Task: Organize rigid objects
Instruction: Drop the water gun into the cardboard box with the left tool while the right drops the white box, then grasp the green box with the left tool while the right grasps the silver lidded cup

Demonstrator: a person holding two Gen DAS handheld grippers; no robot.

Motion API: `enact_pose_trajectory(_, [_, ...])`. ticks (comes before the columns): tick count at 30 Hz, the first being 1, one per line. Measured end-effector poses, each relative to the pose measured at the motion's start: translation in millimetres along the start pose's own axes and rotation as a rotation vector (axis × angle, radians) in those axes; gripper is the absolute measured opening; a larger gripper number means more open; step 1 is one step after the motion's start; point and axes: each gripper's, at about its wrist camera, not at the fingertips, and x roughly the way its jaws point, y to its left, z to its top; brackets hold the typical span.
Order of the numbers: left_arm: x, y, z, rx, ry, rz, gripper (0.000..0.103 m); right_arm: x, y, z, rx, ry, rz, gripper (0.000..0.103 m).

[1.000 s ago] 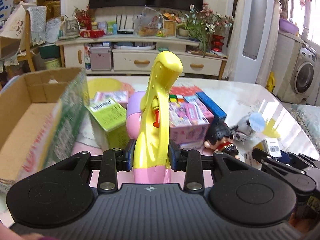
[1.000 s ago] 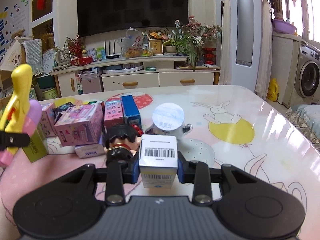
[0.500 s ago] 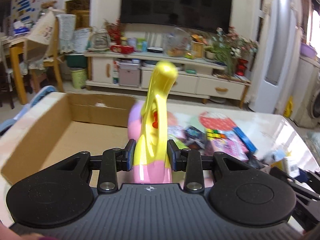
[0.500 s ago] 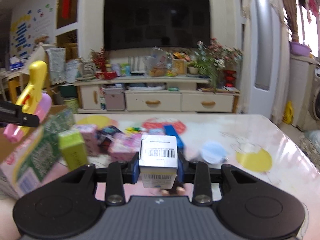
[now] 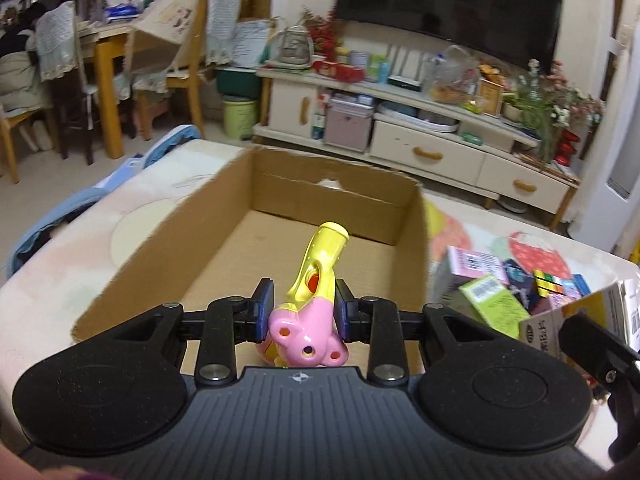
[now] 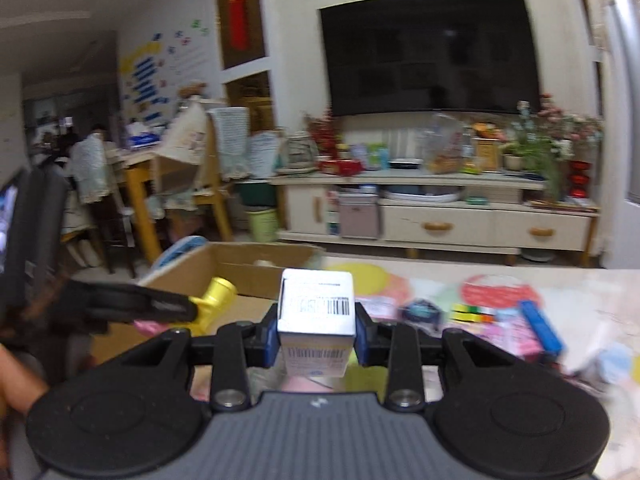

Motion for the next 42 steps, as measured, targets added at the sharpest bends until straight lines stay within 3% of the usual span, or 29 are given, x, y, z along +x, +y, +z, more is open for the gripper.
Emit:
enact_pose_trajectory(11, [6,13,6,-0.069,0.027,0.077,0.038,28,27,7,0.010,0.034,0.149,0.034])
enact_pose_trajectory(14, [0,12,5,-0.076,0.013,0.091,0.048,34,36,6,0.011,0.048,0.179,0.034])
enact_pose_trajectory(16, [1,12,4,-0.087,0.012,0.100,0.065,39,40,5,0.011,0.065,0.202,0.034])
enact_pose_trajectory(19, [2,11,3,-0.094,0.012,0.114,0.076,43,44,2,0.013,0.088,0.207,0.035])
enact_pose_trajectory(20, [1,10,3,-0.092,0.010,0.116,0.081,43,44,1,0.013,0.094,0.207,0.040])
enact_pose_trajectory(21, [1,9,3,-0.091,0.006,0.116,0.092,42,44,1,0.017,0.095,0.206,0.053])
enact_pose_trajectory(22, [-1,7,3,-0.085,-0.001,0.116,0.094,40,44,0,0.024,0.089,0.207,0.059])
enact_pose_trajectory(23, [-1,5,3,-0.079,-0.009,0.116,0.094,39,43,0,0.028,0.081,0.205,0.066])
enact_pose_trajectory(28, [-7,-5,1,-0.047,-0.032,0.097,0.102,27,40,-3,0.014,0.050,0.147,0.073])
enact_pose_trajectory(36, [-11,-16,-5,-0.012,-0.041,0.049,0.103,4,24,-15,-0.038,0.003,0.005,0.091])
enact_pose_trajectory(42, [-13,-18,-7,0.010,-0.047,0.010,0.103,-7,3,-26,-0.032,-0.003,-0.059,0.094])
